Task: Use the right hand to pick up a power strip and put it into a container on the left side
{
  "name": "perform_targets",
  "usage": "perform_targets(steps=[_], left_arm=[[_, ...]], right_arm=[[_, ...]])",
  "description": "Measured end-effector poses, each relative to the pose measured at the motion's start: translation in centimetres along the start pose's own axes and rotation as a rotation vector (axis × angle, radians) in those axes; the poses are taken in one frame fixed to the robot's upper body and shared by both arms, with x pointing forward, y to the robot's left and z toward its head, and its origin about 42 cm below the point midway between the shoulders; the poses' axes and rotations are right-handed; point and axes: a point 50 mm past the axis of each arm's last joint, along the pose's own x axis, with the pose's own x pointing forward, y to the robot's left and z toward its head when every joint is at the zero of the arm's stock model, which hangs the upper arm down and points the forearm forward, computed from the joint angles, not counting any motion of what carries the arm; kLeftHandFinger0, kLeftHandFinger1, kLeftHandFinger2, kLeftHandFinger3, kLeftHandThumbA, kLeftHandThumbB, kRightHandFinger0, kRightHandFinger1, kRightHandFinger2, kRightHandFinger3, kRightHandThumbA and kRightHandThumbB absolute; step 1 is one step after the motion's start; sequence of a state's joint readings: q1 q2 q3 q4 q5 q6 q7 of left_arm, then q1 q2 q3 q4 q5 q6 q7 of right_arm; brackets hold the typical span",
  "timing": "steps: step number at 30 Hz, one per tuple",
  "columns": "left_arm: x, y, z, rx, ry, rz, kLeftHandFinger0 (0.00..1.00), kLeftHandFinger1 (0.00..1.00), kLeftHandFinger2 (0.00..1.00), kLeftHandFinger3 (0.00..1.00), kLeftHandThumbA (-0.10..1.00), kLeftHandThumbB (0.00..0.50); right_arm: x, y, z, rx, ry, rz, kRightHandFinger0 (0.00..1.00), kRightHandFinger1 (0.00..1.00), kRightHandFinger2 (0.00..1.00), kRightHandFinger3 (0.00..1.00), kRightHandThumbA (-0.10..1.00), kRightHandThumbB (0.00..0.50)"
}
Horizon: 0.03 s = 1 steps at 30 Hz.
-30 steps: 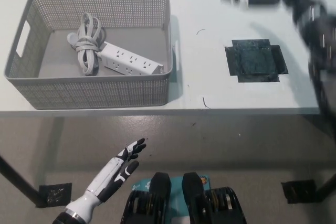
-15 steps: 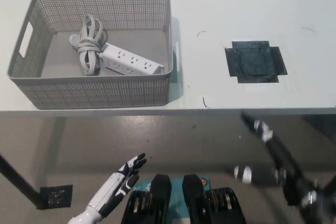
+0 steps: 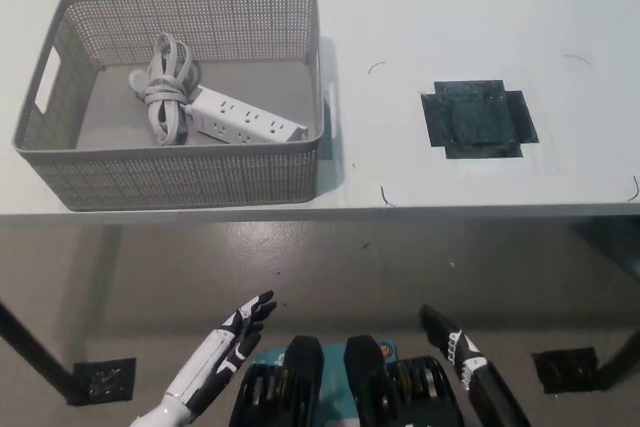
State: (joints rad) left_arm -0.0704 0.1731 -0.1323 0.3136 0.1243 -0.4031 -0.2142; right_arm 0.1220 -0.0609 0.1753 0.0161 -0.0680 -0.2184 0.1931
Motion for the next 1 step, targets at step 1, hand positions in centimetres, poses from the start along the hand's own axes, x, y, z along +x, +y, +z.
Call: perform_targets(steps=[1], left_arm=[[0.0, 0.0, 0.0, 0.0, 0.0, 0.0, 1.0, 1.0, 1.0, 1.0, 1.0, 0.263]], right_arm=[[0.0, 0.0, 0.0, 0.0, 0.0, 0.0, 1.0, 1.0, 1.0, 1.0, 1.0, 0.317]])
